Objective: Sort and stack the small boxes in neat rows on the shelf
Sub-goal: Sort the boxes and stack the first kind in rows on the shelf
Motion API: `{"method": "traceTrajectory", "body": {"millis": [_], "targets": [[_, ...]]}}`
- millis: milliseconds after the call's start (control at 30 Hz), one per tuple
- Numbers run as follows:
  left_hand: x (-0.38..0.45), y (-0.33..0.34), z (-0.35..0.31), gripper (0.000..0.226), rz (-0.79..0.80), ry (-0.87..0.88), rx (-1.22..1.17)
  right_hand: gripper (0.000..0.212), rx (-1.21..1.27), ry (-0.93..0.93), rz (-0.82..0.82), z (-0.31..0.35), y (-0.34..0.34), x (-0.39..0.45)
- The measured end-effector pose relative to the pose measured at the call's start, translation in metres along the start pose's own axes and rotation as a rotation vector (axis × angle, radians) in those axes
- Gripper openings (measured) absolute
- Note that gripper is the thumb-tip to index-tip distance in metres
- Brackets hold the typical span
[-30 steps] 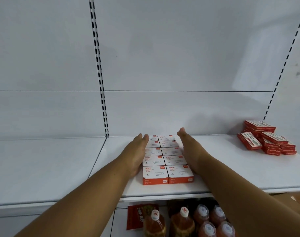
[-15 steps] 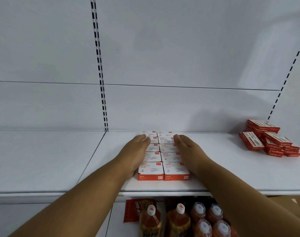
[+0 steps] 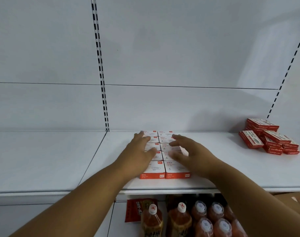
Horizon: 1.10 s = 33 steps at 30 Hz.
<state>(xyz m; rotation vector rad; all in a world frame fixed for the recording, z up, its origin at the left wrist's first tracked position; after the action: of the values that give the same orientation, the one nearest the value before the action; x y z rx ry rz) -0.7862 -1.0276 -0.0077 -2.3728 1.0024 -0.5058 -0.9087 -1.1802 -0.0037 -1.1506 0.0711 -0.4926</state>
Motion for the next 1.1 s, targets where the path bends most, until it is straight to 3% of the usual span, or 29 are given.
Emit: {"method": "traceTrajectory", "body": {"millis": [67, 167, 733, 900, 1033, 1100], "targets": [[-0.013, 0.003, 0.001, 0.067, 0.129, 0.112, 0.134, 0.058, -0.106, -0.138, 0.077, 0.004, -0.004, -0.012], [-0.023, 0.009, 0.008, 0.083, 0.253, 0.157, 0.383, 0.067, -0.218, -0.192, 0.132, 0.004, -0.001, -0.018], [-0.025, 0.016, 0.004, 0.084, 0.226, 0.217, 0.604, 0.064, -0.191, -0.191, 0.031, 0.004, 0.008, -0.015], [-0.026, 0.014, 0.002, 0.082, 0.244, 0.203, 0.578, 0.059, -0.183, -0.192, 0.062, 0.003, 0.008, -0.015], [-0.014, -0.002, 0.001, 0.066, 0.204, 0.159, 0.333, 0.042, 0.033, -0.077, 0.003, -0.003, -0.002, -0.006], [0.003, -0.012, 0.001, 0.06, 0.176, 0.135, 0.284, 0.043, -0.055, -0.049, -0.009, -0.004, -0.007, 0.007]]}}
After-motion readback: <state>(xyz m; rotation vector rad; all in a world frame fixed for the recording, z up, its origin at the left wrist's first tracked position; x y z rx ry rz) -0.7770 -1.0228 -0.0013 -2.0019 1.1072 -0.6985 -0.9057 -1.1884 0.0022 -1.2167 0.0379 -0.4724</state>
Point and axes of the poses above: each hand's wrist, its own x-axis towards the middle knuckle, its own y-axis out of the palm, z = x × y, the point moved 3 cm from there along x, towards the middle knuckle, and after that the axes turned 11 degrees about -x, right-handed, at the moved point
